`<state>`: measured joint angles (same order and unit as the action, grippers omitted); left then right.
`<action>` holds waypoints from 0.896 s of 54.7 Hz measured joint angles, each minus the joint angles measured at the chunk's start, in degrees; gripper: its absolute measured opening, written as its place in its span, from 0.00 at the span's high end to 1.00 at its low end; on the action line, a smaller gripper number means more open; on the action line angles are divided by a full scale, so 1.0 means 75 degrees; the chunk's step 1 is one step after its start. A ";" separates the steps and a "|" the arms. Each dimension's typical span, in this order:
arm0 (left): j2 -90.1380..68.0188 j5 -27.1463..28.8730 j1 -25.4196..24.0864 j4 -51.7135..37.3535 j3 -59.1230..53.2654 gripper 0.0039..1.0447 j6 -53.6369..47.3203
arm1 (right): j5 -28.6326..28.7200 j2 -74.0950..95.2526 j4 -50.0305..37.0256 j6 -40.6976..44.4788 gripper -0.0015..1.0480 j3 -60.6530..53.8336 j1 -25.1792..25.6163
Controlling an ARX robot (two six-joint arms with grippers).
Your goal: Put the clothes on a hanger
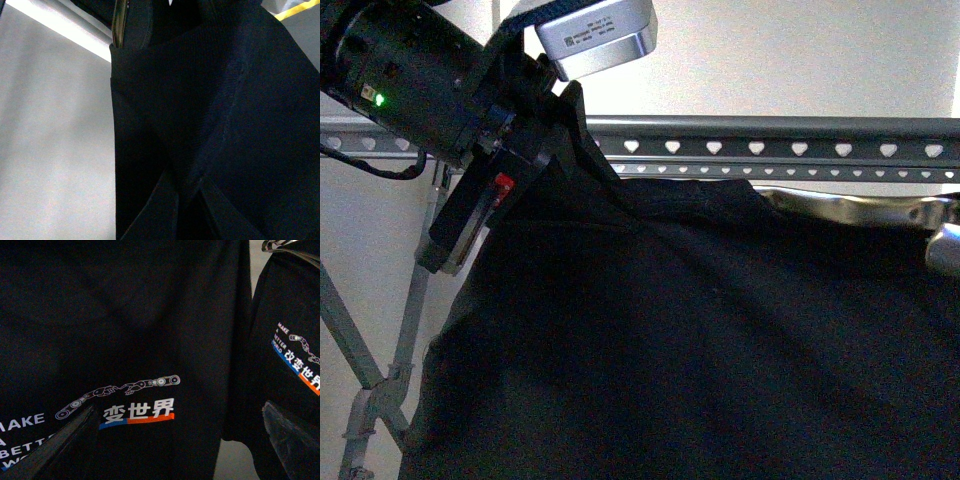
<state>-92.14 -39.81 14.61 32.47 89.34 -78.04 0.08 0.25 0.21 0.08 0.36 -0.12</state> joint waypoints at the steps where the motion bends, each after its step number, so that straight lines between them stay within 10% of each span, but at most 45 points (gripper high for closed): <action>1: 0.0000 0.0000 0.0000 -0.0035 -0.0015 0.95 0.0003 | 0.0000 0.0000 0.0000 0.0000 0.07 0.0000 0.0000; 23: 0.0000 0.0029 -0.0017 -0.0128 -0.0099 0.95 0.0038 | 0.0058 0.0009 0.0009 -0.0003 0.07 0.0000 0.0012; 37: 0.0000 0.0026 -0.0015 -0.0131 -0.0105 0.95 0.0064 | 0.3990 0.2055 0.0478 -0.0227 0.07 0.1137 0.2582; 49: 0.0000 0.0017 -0.0035 -0.0134 -0.0114 0.95 0.0087 | 0.4908 0.4683 -0.3485 0.4538 0.07 0.3042 0.2180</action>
<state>-92.14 -39.68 14.35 31.46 88.49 -77.38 36.88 35.38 -25.93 34.11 23.18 16.23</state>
